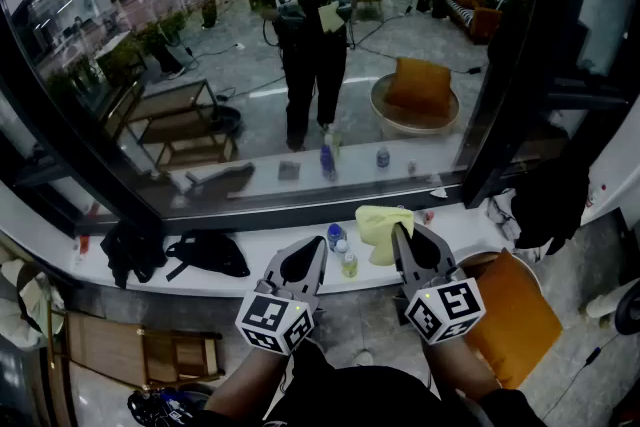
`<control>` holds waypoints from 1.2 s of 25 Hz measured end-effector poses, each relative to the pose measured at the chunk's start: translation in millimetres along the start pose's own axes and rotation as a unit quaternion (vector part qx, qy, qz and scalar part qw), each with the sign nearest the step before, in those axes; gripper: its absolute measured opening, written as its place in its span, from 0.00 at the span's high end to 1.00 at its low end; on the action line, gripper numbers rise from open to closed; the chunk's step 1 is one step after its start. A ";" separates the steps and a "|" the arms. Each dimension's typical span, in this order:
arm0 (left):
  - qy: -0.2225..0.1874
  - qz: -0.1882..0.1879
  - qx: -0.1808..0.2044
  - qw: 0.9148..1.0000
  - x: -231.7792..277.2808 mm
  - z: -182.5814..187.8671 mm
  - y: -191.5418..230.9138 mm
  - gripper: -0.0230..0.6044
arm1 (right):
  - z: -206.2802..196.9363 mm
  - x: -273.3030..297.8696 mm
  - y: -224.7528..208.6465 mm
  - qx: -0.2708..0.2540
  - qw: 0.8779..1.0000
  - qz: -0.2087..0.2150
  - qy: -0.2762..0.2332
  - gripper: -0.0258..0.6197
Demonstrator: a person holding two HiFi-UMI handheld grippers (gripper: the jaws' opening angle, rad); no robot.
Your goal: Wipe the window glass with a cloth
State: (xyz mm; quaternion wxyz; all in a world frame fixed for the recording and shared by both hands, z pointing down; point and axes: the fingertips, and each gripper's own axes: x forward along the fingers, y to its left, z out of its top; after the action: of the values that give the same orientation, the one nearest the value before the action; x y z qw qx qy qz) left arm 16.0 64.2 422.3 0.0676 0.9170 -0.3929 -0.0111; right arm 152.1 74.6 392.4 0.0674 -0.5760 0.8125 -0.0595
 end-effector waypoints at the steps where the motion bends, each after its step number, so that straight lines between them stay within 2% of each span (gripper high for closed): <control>1: 0.000 0.000 0.000 1.000 0.5 -0.5 1.0 0.96 | -0.5 0.8 -0.1 0.000 1.000 0.000 0.000 0.90; 18: 0.003 -0.008 -0.003 1.000 12.2 -4.0 1.9 0.96 | 2.6 5.4 -4.0 -0.003 1.000 0.001 -0.009 0.90; 30: -0.002 -0.001 -0.002 1.000 13.0 6.2 44.5 0.96 | 7.1 50.6 20.6 -0.004 1.000 0.021 -0.007 0.90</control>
State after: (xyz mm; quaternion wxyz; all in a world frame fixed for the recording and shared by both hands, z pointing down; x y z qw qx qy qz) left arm -7.4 23.7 422.5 0.0685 0.9174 -0.3918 -0.0134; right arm 117.6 33.4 379.8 0.0723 -0.5597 0.8240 -0.0507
